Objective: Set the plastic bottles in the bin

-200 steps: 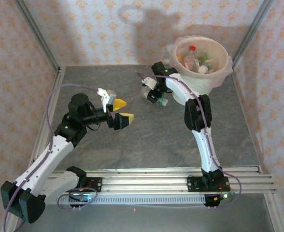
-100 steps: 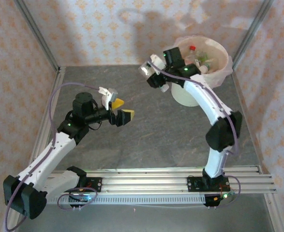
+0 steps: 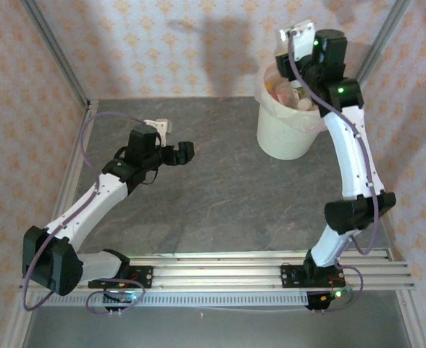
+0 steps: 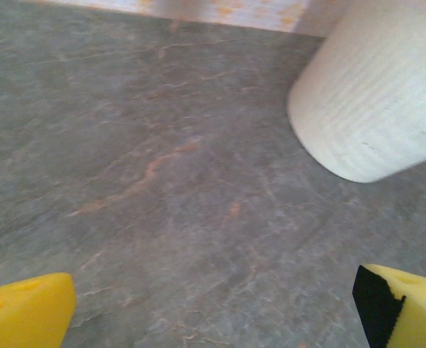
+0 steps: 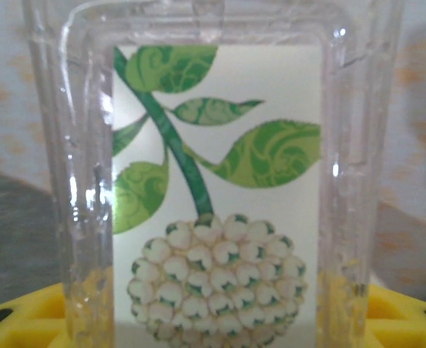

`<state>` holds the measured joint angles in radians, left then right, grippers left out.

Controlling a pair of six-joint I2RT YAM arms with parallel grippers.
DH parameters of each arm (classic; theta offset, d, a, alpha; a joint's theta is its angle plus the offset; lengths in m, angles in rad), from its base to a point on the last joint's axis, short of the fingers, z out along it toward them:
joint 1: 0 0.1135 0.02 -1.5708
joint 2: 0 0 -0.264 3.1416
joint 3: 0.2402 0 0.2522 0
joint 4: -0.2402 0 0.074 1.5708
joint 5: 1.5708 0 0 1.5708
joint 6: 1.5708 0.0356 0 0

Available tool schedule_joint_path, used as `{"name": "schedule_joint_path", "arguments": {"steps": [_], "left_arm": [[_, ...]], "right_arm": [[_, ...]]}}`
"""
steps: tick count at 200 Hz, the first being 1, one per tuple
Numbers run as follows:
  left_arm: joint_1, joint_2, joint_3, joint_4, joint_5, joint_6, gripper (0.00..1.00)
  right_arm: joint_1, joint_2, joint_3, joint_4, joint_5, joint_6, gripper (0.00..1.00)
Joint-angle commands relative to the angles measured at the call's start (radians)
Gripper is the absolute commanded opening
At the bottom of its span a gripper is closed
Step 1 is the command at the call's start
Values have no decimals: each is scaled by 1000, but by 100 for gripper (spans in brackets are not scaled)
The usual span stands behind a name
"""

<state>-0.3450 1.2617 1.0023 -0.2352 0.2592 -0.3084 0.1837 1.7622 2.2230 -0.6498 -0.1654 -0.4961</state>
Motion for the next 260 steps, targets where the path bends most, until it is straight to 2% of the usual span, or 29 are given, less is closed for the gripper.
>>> {"name": "schedule_joint_path", "arguments": {"steps": [1,27,49,60,68,78,90,109,129,160,200,231,260], "left_arm": [[1,2,47,-54,-147,-50,100],[3,8,53,-89,-239,-78,100],[4,3,50,-112,-288,-96,100],[3,3,50,-120,-307,-100,100],[4,5,54,-127,-319,-100,100],[3,7,61,-137,-330,-97,100],[3,14,73,-149,-341,-93,100],[4,21,86,-168,-369,-93,100],[5,17,86,-182,-428,-97,100],[8,-4,84,-199,-546,-81,100],[35,-35,71,-223,-753,-53,100],[92,-71,16,-187,-786,-39,100],[124,-107,-47,-127,-831,27,100]], "right_arm": [[-60,121,179,-154,96,-56,39],[-88,282,442,-350,127,-110,39],[-97,320,458,-386,214,-174,45],[-104,326,448,-391,243,-183,52],[-105,331,448,-404,246,-186,60],[-105,334,448,-414,238,-186,76],[-106,328,449,-418,207,-171,88],[-104,288,446,-411,178,-138,95],[-104,213,394,-366,155,-95,96],[-104,28,164,-232,124,-28,97],[-104,-299,-357,87,106,80,99],[-104,-537,-724,314,168,189,99],[-104,-714,-999,410,259,266,99]]}}
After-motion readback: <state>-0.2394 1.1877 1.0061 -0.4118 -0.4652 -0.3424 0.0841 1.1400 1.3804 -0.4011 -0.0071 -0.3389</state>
